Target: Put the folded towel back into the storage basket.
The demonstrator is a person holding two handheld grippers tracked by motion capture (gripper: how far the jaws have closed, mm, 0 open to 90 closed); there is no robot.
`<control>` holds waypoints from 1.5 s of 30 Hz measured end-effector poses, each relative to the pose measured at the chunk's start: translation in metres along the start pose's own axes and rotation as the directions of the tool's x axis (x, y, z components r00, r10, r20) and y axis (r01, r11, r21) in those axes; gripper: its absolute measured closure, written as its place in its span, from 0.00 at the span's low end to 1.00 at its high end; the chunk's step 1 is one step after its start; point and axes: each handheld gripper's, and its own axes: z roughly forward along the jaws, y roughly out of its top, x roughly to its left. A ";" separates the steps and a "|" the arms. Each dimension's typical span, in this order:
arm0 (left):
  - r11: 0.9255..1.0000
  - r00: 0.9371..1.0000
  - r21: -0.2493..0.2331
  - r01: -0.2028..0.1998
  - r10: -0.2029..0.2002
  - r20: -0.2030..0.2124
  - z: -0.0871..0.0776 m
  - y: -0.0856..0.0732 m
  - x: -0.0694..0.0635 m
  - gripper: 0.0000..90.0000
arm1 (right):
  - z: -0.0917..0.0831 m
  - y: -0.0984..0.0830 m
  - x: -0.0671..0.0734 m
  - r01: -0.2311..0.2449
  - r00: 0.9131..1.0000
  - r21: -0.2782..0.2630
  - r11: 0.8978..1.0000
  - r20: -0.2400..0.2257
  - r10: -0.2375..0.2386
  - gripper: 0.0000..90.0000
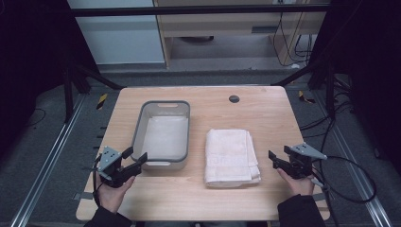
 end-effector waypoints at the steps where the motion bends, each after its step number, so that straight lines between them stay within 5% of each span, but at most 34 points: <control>1: 1.000 1.000 0.000 0.000 0.000 0.000 0.000 0.000 0.000 0.41 | 0.000 0.000 0.000 0.000 1.000 0.000 1.000 0.000 0.000 0.36; 15: 1.000 1.000 0.006 0.011 -0.012 0.011 0.004 0.000 -0.006 0.32 | -0.001 0.005 0.006 -0.001 0.998 0.004 1.000 -0.069 0.001 0.35; 45: 1.000 0.998 0.014 -0.003 0.003 0.062 0.018 0.016 -0.023 0.36 | -0.007 0.028 0.007 0.050 0.994 -0.053 0.997 -0.099 -0.055 0.31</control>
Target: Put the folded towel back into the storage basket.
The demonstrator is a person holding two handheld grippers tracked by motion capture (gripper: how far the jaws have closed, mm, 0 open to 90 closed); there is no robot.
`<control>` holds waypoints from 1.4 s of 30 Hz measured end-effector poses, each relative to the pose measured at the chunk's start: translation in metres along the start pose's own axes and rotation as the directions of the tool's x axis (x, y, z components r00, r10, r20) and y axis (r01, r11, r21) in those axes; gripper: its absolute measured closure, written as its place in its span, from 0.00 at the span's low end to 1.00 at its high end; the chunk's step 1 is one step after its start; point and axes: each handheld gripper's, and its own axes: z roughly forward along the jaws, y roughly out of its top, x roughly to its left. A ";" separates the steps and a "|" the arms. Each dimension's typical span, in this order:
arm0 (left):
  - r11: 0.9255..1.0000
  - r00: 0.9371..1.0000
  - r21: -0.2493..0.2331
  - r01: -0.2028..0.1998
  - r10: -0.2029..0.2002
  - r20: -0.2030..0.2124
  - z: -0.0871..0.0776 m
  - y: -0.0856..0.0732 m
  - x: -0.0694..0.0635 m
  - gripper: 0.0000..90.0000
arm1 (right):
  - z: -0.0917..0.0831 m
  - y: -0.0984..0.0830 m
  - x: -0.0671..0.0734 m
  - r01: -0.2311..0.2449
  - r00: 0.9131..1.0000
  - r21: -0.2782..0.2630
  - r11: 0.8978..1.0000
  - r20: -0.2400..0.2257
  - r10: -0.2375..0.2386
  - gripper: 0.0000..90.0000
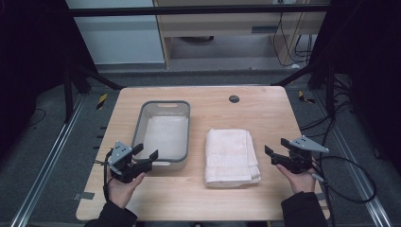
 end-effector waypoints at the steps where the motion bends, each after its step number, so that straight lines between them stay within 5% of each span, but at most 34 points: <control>1: 1.000 1.000 -0.003 -0.001 0.001 0.005 0.001 0.001 -0.002 0.36 | 0.000 0.001 0.000 -0.001 1.000 -0.001 1.000 -0.002 0.001 0.31; 16: 0.999 0.996 0.000 -0.043 0.043 0.074 0.022 0.018 -0.032 0.39 | 0.004 0.019 0.001 -0.003 1.000 -0.025 1.000 -0.026 0.002 0.36; 42: 0.997 0.983 0.024 -0.073 0.068 0.170 0.048 0.020 -0.068 0.41 | 0.025 0.039 0.008 0.001 0.997 -0.012 1.000 -0.078 -0.002 0.39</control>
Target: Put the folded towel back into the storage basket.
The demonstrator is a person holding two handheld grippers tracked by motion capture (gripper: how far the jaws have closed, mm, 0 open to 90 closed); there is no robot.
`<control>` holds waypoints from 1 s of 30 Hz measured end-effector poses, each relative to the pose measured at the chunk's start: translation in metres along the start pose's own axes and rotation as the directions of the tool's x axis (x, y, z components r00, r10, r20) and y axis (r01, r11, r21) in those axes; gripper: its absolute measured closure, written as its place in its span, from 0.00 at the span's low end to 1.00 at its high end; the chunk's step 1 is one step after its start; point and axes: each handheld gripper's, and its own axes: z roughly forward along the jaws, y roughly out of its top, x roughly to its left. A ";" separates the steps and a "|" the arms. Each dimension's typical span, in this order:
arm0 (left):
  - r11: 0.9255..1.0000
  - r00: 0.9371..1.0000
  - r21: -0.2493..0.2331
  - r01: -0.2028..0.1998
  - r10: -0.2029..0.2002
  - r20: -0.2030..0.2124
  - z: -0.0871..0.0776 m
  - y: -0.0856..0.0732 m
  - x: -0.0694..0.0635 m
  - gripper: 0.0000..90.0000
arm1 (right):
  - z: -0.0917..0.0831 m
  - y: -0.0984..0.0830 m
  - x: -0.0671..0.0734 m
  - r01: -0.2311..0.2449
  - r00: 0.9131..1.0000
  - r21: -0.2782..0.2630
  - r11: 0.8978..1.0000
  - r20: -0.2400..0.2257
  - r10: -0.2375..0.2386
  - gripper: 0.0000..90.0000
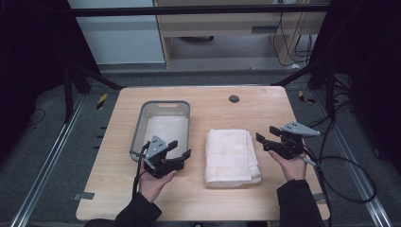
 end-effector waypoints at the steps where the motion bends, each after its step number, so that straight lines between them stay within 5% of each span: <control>1: 1.000 1.000 0.004 -0.004 0.004 0.009 0.002 0.000 -0.002 0.41 | 0.001 0.000 0.000 -0.001 1.000 0.001 1.000 -0.001 0.001 0.39; 22: 0.996 0.996 0.080 -0.043 0.037 0.076 0.024 -0.006 -0.034 0.42 | 0.025 0.006 -0.001 0.012 1.000 0.031 0.999 -0.024 -0.011 0.38; 30: 0.994 0.996 0.108 -0.031 0.021 0.090 0.028 -0.011 -0.037 0.42 | 0.030 0.004 0.002 0.014 1.000 0.043 0.999 -0.029 -0.013 0.37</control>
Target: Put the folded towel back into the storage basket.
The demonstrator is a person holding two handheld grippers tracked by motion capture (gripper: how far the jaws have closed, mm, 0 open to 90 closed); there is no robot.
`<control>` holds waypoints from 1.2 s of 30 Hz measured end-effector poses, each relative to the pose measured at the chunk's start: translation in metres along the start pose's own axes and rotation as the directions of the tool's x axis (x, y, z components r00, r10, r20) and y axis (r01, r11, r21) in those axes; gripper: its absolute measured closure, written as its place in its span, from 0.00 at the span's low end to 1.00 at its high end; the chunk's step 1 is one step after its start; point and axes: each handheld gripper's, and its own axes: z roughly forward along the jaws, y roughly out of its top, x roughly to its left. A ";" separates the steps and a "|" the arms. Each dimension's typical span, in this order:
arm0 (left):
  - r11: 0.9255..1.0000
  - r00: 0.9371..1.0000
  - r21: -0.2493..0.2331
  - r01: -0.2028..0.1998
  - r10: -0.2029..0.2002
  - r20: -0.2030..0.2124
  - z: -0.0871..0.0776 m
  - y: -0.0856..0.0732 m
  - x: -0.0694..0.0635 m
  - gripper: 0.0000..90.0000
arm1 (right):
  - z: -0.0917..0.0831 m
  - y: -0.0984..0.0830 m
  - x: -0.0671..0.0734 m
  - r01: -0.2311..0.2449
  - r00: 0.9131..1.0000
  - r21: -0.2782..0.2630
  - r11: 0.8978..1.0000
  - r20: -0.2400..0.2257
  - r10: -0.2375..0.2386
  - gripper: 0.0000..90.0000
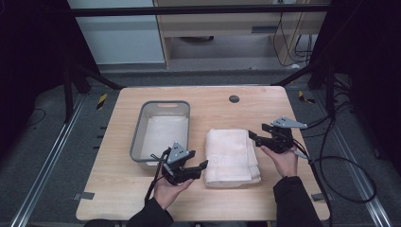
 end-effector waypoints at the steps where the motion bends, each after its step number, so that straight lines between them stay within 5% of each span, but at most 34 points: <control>1: 1.000 1.000 0.006 -0.004 0.004 -0.001 0.001 -0.001 -0.001 0.42 | 0.000 0.000 0.000 -0.002 1.000 0.002 1.000 0.000 0.002 0.37; 15: 0.998 1.000 0.061 -0.009 0.007 0.023 0.020 -0.014 -0.012 0.44 | 0.011 -0.003 -0.002 0.002 1.000 0.034 0.999 -0.002 -0.002 0.34; 36: 0.989 1.000 0.149 -0.019 0.019 -0.001 0.048 -0.030 -0.024 0.40 | 0.048 -0.020 0.000 0.019 1.000 0.152 0.988 -0.010 -0.018 0.33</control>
